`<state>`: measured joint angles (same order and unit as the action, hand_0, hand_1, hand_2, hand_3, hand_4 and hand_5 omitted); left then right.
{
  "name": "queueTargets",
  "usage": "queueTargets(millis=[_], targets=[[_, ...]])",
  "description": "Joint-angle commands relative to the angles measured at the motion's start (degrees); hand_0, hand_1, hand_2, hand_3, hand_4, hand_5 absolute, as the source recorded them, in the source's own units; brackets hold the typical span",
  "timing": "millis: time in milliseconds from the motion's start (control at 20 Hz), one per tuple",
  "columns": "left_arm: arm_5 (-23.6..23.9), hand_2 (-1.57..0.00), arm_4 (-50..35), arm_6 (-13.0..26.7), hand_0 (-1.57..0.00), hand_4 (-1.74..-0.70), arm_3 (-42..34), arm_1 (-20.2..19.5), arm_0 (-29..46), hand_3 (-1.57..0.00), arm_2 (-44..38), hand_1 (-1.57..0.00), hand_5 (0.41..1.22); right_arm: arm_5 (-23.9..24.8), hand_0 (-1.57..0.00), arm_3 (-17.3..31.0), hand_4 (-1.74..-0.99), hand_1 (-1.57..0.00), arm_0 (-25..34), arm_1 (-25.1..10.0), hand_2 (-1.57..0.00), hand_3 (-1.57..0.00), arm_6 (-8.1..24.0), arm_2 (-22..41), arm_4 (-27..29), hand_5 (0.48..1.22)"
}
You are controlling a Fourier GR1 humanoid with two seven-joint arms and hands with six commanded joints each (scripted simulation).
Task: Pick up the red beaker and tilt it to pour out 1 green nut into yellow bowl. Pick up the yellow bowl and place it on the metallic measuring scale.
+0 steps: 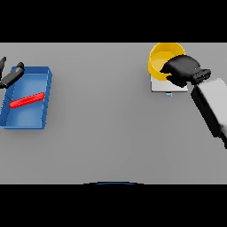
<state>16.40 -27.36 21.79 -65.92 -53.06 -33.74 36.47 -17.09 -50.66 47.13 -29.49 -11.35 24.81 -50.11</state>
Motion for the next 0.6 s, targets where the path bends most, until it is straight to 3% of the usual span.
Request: queueTargets(millis=[0, 200, 250, 450, 550], targets=[[0.2, 0.0, -0.1, 0.2, 0.0, -0.72, -0.1, -0.2, 0.0, 0.0, -0.2, 0.0, 0.725, 0.9, -1.57, 1.8, -1.741, -1.57, 0.4, 0.1, -1.5, -1.17, -0.6, -0.3, -0.1, 1.221], [0.5, 0.0, -0.3, 0.5, 0.0, -0.73, -0.7, -0.2, 0.5, 0.0, -0.1, 0.0, 0.713, 3.9, -1.57, 8.6, -1.741, -1.57, 0.8, 1.6, -1.45, -1.29, -1.3, -1.5, -0.1, 1.221], [0.6, 0.0, 0.1, 0.7, 0.0, -0.72, -0.3, -0.2, 0.1, 0.0, 0.0, 0.0, 0.712, 3.6, -1.57, 9.9, -1.741, -1.57, 1.5, 2.3, -1.44, -1.32, -0.5, -1.8, 0.2, 1.221], [0.8, 0.0, -0.2, 0.9, 0.0, -0.73, -0.7, -0.6, 0.4, 0.0, -0.3, 0.0, 0.714, 3.3, -1.55, 13.6, -1.741, -1.57, 2.0, 2.9, -1.39, -1.41, -2.3, -2.7, 0.9, 1.221], [0.3, 0.0, -0.3, 0.8, 0.0, -0.73, -0.4, -0.5, 0.3, 0.0, -0.3, 0.0, 0.71, 2.7, -1.47, 15.1, -1.741, -1.57, 2.7, 3.3, -1.37, -1.47, -1.3, -3.2, 1.1, 1.221]])
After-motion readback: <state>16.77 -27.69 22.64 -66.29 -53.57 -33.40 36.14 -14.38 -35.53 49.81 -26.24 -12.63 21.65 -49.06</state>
